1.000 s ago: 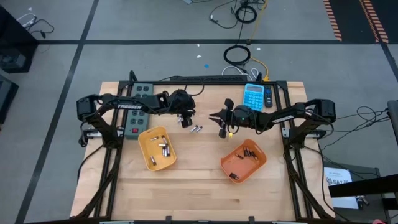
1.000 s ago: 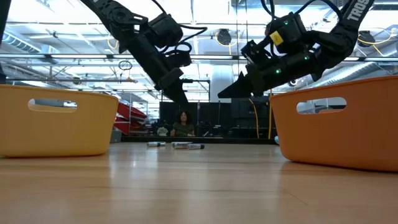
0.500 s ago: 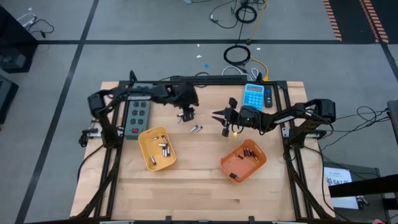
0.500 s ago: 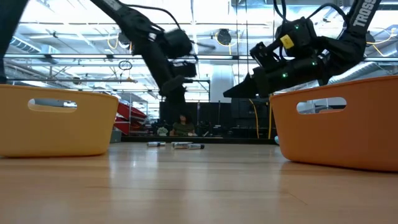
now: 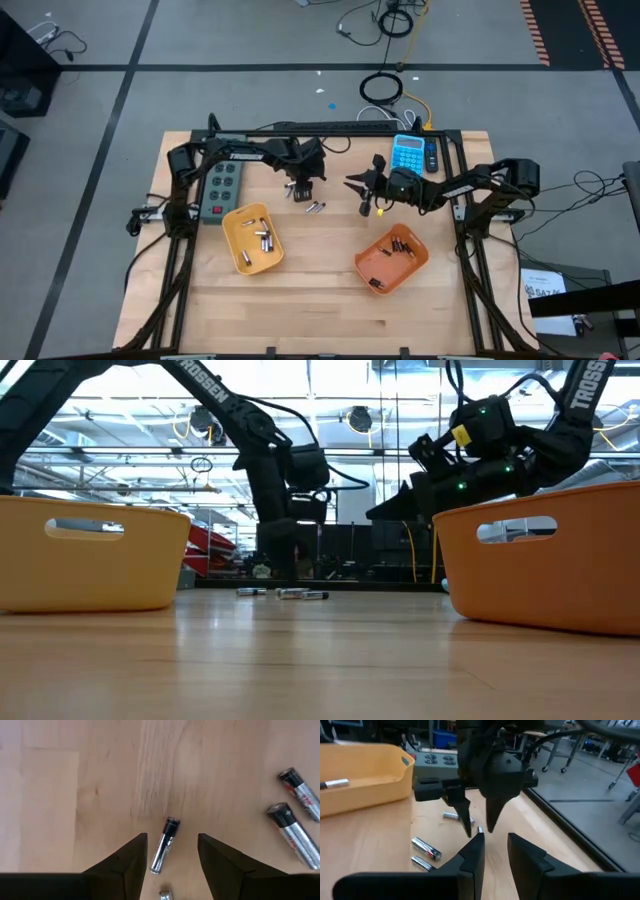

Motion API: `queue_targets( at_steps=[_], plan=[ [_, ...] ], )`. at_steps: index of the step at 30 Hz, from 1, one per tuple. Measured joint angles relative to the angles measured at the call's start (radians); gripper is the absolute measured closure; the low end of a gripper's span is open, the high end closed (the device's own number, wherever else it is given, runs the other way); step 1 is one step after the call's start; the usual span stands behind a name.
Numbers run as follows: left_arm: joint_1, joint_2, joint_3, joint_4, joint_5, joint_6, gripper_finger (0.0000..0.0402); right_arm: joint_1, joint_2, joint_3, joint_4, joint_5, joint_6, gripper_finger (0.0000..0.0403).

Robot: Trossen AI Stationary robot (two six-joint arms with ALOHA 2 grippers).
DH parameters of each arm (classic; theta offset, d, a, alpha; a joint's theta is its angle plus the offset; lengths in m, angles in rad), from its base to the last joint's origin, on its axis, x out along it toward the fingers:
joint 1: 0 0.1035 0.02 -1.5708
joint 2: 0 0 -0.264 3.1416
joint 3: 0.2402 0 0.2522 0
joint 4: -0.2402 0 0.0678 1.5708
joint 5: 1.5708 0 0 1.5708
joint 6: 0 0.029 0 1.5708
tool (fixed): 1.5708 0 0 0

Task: Sort batteries
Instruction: Put the silver battery into the yellow bin

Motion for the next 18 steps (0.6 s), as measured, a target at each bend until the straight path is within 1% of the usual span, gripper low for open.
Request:
queue_targets(
  at_steps=[5,8,10,13,18],
  plan=[
    [-0.001,0.002,0.000,0.009,-0.014,0.002,0.0220,-0.001,0.000,0.000,-0.039,-0.001,-0.039,0.0325],
    [0.001,0.002,0.000,0.012,-0.027,0.010,0.0220,-0.001,0.000,-0.008,-0.043,-0.041,-0.034,0.0325],
    [0.006,0.002,0.000,0.009,-0.027,0.028,0.0225,-0.001,0.000,-0.024,-0.035,-0.049,-0.025,0.0325],
    [0.009,0.002,0.000,0.005,-0.024,0.036,0.0243,-0.001,0.000,-0.057,0.006,-0.049,-0.017,0.0325],
    [0.009,0.002,0.000,-0.004,-0.003,0.034,0.0287,-0.004,0.000,-0.084,0.057,-0.048,-0.012,0.0325]
  ],
)
